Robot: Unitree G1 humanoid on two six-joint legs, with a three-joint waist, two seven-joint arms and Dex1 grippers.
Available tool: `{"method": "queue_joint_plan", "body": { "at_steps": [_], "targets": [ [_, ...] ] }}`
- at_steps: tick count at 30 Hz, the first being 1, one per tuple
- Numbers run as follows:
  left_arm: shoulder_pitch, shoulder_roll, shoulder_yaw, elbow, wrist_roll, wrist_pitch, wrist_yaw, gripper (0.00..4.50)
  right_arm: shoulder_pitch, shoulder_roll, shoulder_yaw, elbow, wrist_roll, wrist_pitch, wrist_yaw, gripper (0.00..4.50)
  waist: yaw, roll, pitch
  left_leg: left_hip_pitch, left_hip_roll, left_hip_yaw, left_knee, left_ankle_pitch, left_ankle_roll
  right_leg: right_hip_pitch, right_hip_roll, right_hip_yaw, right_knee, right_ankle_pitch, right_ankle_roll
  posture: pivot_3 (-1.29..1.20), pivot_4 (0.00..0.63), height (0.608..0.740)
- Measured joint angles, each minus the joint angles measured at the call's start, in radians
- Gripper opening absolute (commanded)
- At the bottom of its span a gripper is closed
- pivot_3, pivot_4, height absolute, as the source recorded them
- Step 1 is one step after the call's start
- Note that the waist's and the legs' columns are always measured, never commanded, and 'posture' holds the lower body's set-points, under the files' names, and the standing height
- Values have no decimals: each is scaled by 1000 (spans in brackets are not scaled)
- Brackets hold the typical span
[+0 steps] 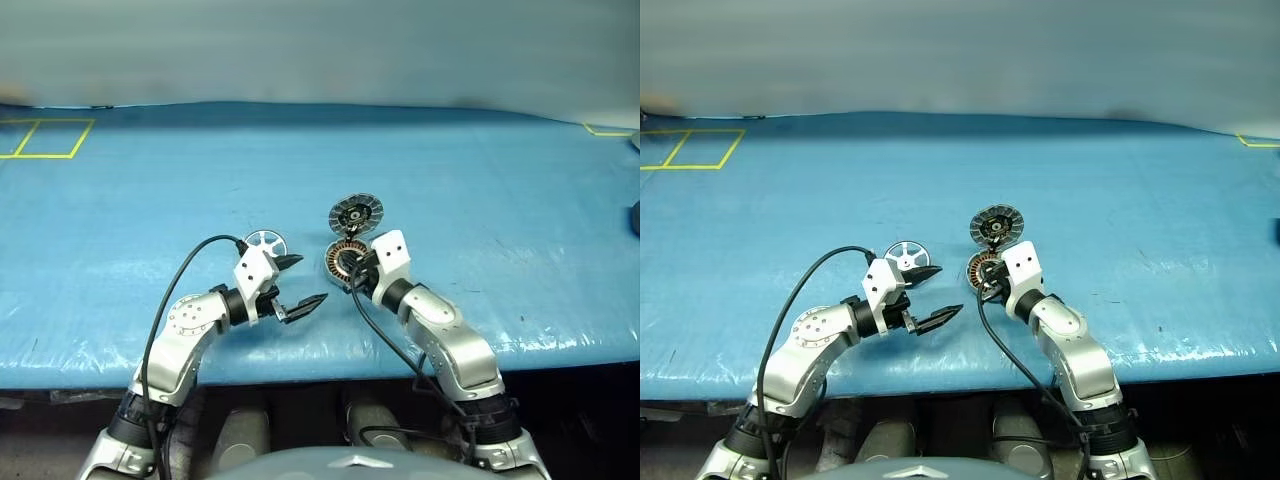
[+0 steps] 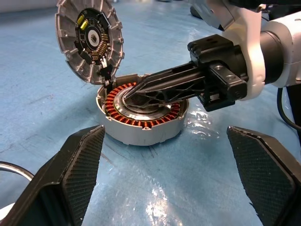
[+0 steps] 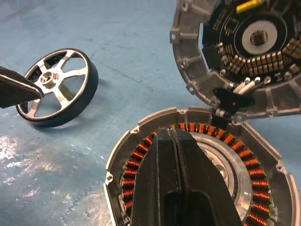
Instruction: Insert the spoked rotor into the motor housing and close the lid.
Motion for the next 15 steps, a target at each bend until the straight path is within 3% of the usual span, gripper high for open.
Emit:
{"method": "queue_joint_plan", "body": {
  "at_steps": [7, 15],
  "targets": [
    [49, -40, 11, 85, 26, -116, 36, 4500, 1, 8, 26, -23, -25, -22, -8, 24, 0, 0, 0, 0, 0, 0, 0, 0, 0, 0, 0, 0, 0, 0, 0, 0, 150, 740],
    [71, -37, 94, 78, -39, -115, 37, 4500, -59, -31, 130, -66, -67, 8, 35, 24, -3, 0, 0, 0, 0, 0, 0, 0, 0, 0, 1, 0, 1, 0, 1, 0, 150, 740]
  ]
}}
